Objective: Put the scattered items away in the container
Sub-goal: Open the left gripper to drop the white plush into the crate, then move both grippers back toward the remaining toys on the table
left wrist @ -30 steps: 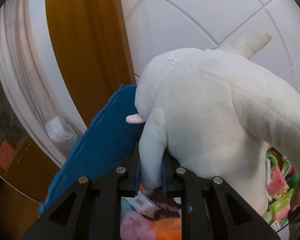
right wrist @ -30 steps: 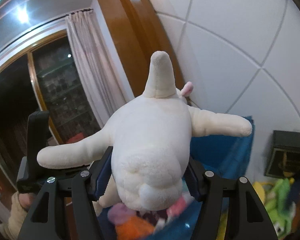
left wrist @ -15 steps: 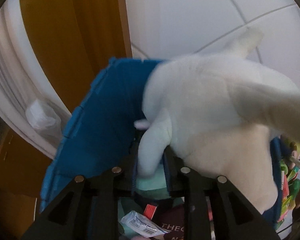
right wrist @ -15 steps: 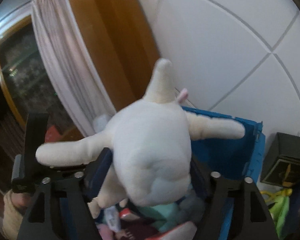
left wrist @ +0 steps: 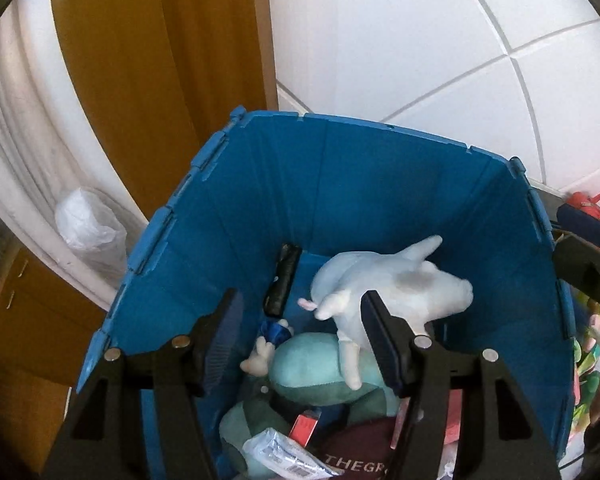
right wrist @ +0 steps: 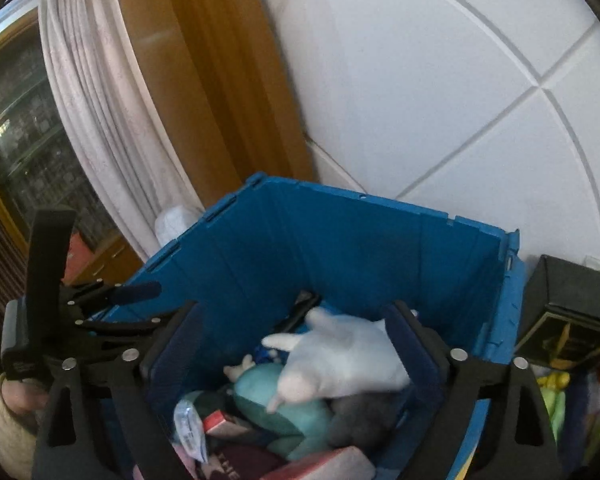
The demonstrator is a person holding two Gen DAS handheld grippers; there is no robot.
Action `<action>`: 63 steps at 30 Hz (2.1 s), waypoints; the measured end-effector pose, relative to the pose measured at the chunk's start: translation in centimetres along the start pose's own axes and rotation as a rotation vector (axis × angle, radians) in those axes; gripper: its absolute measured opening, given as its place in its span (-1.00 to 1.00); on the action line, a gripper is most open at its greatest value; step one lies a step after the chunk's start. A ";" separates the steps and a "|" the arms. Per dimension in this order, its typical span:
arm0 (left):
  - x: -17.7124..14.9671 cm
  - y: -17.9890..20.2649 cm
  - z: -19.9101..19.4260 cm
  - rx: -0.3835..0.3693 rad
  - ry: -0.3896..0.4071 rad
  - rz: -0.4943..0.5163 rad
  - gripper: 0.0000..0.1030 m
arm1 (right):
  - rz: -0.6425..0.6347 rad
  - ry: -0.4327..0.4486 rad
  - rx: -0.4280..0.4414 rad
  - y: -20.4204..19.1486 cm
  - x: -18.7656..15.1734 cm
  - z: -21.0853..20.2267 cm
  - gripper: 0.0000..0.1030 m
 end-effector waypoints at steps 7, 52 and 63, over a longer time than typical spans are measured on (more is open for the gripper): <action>-1.6 0.1 -2.7 -0.017 0.006 -0.010 0.18 | 0.012 0.008 -0.025 -1.2 -0.4 -2.5 0.99; -29.3 32.3 -11.9 -0.152 0.029 0.124 0.60 | 0.229 0.016 -0.397 17.9 -32.6 -35.7 0.99; -32.8 29.7 -4.5 -0.135 -0.074 0.124 0.56 | 0.383 -0.085 -0.431 21.4 -39.5 -33.6 0.99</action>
Point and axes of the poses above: each gripper's, at about its wrist camera, not at the fingertips, and z roughly the way its jaws point, y to its right, x to its top, the point moved 2 cm from there along z, roughly the way its jaws point, and after that the axes turned 9 degrees about -z, right-handed, at the moved point
